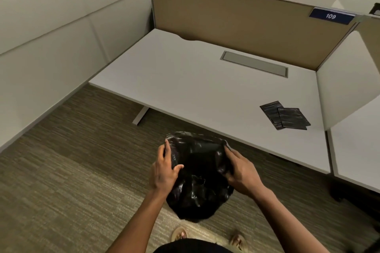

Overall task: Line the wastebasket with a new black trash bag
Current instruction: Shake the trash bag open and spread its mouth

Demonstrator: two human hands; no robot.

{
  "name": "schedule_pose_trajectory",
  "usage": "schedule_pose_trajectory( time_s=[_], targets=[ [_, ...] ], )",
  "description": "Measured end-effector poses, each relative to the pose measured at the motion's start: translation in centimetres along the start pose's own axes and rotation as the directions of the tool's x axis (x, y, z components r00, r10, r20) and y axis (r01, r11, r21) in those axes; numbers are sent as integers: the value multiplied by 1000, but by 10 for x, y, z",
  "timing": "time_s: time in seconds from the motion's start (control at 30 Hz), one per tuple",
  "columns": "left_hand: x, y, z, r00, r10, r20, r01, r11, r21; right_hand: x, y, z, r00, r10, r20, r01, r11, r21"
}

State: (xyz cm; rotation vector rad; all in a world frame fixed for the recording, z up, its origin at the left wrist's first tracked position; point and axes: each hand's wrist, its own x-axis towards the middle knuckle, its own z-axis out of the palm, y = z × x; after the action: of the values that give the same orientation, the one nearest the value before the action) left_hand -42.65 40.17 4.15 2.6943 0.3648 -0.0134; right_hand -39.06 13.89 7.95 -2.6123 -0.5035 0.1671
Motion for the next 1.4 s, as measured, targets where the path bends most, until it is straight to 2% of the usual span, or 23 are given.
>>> schedule_pose_trajectory(
  time_s=[0.07, 0.2, 0.33, 0.43, 0.53, 0.6, 0.67, 0.73, 0.83, 0.97, 1.1, 1.2, 1.4],
  targets=[
    [4, -3, 0, 999, 31, -9, -31, 998, 46, 5, 0, -4, 993, 32, 111, -31, 999, -10],
    [14, -9, -1, 999, 8, 36, -12, 993, 116, 13, 4, -9, 999, 13, 29, -15, 998, 53],
    [26, -11, 3, 992, 37, 121, -61, 977, 204, 23, 17, -5, 990, 102, 95, -107, 993, 54],
    [34, -8, 8, 983, 41, 177, -76, 979, 191, 28, 25, 4, 980, 197, 30, -199, 969, 149],
    [42, -3, 17, 973, 71, 219, -112, 977, 181, 37, 31, 17, 894, 436, -106, -389, 871, 300],
    [47, 2, 26, 967, 90, 239, -132, 977, 168, 41, 33, 26, 834, 537, -130, -460, 805, 374],
    [52, 8, 37, 968, 84, 237, -120, 983, 140, 43, 33, 34, 812, 576, -96, -484, 755, 444],
    [57, 14, 49, 973, 48, 225, -76, 990, 119, 46, 37, 40, 835, 549, -46, -472, 756, 455],
    [66, 24, 69, 979, 19, 205, -35, 997, 74, 54, 50, 48, 892, 452, 15, -423, 821, 383],
    [85, 33, 98, 982, 7, 191, -18, 998, 55, 66, 75, 64, 929, 341, 142, -369, 876, 309],
    [106, 35, 122, 991, -96, 93, 94, 995, 21, 79, 105, 81, 972, 188, 141, -202, 975, 91],
    [121, 34, 137, 996, -93, 10, 94, 995, -33, 87, 119, 88, 988, 69, 135, -65, 997, -37],
    [128, 23, 174, 991, -123, -44, 123, 992, -4, 93, 157, 118, 989, -7, 147, 22, 995, -95]
  ],
)
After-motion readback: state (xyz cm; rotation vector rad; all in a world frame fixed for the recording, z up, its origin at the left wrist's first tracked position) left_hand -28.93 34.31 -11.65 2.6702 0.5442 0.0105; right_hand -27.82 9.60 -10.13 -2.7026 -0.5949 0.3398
